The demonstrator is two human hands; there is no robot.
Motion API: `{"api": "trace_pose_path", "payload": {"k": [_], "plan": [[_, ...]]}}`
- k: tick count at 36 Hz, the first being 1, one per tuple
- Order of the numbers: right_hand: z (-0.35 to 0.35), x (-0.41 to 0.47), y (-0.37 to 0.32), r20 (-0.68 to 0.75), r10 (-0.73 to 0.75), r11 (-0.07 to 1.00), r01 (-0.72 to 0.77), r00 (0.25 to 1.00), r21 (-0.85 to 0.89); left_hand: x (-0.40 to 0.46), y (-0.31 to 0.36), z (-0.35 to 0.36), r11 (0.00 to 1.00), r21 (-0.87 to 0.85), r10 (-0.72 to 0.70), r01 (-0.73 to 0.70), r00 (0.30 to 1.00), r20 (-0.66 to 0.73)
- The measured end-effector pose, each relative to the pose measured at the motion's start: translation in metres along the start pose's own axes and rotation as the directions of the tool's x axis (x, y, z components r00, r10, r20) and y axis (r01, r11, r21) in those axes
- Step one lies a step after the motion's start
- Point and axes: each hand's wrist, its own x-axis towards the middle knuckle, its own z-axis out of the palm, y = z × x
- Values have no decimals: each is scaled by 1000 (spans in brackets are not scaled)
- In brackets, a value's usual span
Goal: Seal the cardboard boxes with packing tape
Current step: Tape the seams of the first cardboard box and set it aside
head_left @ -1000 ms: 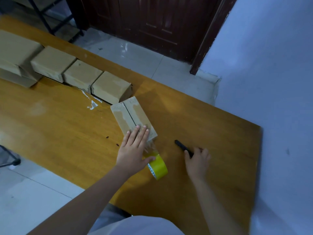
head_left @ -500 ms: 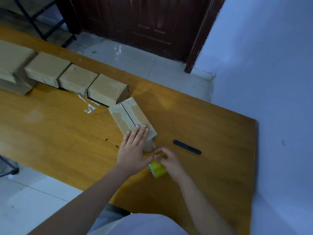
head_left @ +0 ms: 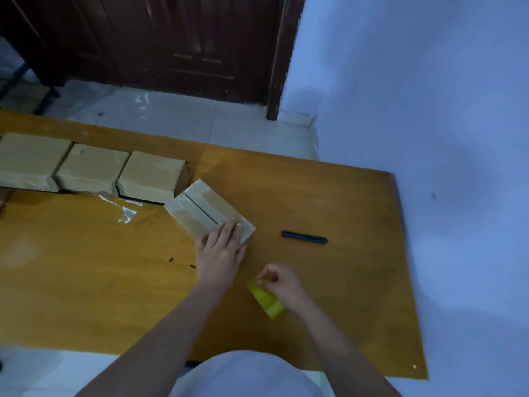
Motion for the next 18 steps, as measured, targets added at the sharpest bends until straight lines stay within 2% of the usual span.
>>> {"api": "trace_pose_path", "payload": {"k": [5,8,11,13,18], "plan": [[-3,-29,18,-179,103,982,-71,978,176,7,-2,-6,999,-13,32,-32,997,69],[-4,-31,14,-253,157,971,-102,955,218,3,-3,-5,999,24,34,-39,981,193],[-3,-31,8,-310,198,958,-116,930,264,4,1,-16,997,75,-11,-21,915,403],[-5,-33,2,-346,214,948,-109,913,298,7,6,-24,985,157,-15,-72,871,491],[-16,-37,-20,-422,252,903,-55,871,426,13,19,-52,970,157,59,-186,806,589]]}}
